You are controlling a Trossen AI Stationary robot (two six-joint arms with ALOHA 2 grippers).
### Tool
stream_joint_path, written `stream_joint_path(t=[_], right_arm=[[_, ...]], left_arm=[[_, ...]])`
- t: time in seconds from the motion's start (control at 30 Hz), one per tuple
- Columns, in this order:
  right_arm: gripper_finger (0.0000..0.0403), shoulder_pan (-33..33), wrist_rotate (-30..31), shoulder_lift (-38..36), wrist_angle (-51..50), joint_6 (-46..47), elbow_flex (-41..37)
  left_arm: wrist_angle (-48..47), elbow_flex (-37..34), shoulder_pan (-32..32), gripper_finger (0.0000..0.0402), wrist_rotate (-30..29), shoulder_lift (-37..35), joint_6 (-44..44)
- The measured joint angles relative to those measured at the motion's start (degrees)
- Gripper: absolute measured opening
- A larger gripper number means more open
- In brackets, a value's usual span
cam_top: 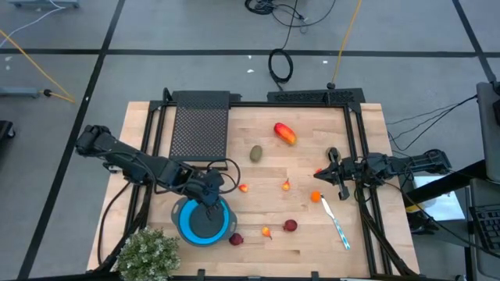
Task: Pick & Place Fruit
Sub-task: Put the blue strainer bowl on the shelf
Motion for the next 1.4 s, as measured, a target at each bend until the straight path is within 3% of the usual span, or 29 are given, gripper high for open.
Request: stream_joint_path(t=[0.67,1.13,1.4], right_arm=[[0.0000,0.0,0.0,0.0,0.0,0.0,-0.1],[0.0000,0.0,0.0,0.0,0.0,0.0,-0.1],[0.0000,0.0,0.0,0.0,0.0,0.0,-0.1]], left_arm=[[-0.8,0.0,1.5,0.0036,1.4,0.0,1.7],[-0.9,0.0,2.0,0.0241,-0.6,0.0,9.5],[-2.5,0.0,0.2,0.0299,3.5,0.0,18.1]])
